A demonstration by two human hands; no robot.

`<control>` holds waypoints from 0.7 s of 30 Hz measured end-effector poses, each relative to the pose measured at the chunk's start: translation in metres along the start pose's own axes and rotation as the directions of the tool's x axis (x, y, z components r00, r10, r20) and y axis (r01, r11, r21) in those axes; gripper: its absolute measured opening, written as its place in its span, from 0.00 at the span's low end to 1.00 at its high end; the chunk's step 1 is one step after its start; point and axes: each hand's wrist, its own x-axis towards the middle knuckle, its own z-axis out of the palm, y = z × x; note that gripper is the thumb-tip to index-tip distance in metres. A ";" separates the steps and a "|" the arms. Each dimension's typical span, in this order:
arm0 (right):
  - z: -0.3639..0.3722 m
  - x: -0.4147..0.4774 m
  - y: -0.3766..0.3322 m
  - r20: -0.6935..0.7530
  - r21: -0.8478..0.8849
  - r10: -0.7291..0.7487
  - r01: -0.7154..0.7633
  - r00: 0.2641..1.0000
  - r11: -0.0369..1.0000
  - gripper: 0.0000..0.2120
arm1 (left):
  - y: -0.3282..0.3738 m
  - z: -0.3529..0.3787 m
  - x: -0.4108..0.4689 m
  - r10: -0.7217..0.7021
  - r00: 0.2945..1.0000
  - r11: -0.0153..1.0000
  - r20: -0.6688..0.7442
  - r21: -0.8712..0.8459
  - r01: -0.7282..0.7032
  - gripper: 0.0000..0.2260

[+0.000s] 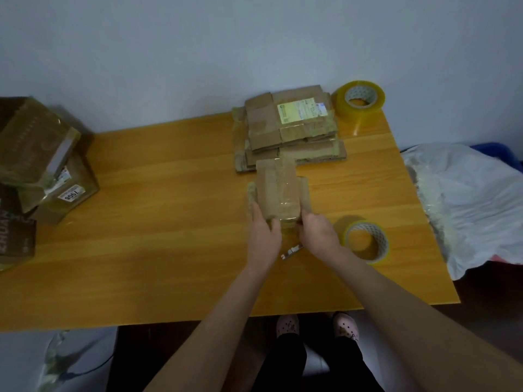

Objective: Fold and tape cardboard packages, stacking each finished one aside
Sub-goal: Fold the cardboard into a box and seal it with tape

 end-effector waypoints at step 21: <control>0.008 0.010 -0.015 -0.093 0.407 0.177 -0.125 0.980 0.905 0.19 | -0.004 0.004 0.007 -0.017 0.998 0.999 0.068 -0.043 0.020 0.20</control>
